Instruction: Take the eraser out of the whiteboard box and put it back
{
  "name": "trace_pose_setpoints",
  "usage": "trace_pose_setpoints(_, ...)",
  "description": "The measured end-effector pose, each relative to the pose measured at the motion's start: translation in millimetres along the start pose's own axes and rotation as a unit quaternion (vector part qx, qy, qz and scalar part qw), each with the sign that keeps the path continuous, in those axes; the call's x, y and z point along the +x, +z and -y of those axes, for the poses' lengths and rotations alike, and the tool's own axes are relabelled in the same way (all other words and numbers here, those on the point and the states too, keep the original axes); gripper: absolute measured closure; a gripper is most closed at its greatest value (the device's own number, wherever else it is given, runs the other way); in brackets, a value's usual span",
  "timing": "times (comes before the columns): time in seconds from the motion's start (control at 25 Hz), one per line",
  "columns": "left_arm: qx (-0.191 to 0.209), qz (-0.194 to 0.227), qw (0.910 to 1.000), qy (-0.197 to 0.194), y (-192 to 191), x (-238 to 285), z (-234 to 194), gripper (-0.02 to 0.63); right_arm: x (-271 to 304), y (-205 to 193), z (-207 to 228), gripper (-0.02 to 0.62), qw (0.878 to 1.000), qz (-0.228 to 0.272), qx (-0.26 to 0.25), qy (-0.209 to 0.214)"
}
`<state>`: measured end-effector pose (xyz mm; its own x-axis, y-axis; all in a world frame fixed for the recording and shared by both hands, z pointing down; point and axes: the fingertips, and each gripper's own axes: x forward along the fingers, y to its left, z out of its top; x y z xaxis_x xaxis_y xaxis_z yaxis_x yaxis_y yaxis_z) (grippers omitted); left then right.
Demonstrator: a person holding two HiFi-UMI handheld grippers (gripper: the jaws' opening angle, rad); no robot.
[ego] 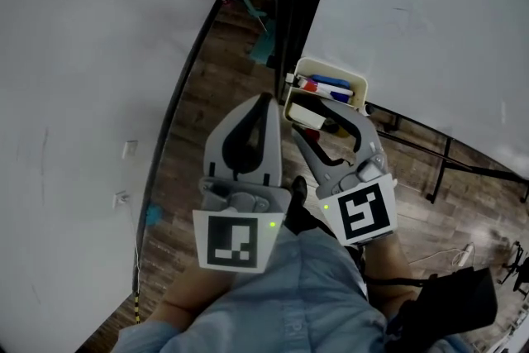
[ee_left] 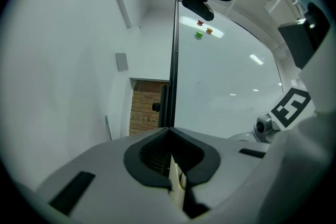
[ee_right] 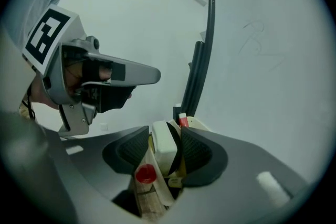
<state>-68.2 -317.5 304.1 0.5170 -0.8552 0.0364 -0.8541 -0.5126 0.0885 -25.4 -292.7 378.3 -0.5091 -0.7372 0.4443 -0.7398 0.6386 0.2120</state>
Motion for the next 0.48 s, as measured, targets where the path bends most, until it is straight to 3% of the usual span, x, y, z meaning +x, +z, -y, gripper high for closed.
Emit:
trace_pose_setpoints(0.28, -0.001, -0.008, 1.0000, -0.005, -4.4, 2.5, -6.3, 0.601, 6.5, -6.1, -0.7, 0.444, 0.999, -0.035, -0.032, -0.021)
trace_pose_setpoints(0.48, 0.003, -0.003, 1.0000, -0.005, 0.4, -1.4, -5.1, 0.601, 5.1, -4.8, 1.6, 0.465, 0.999, -0.028, -0.006, -0.016)
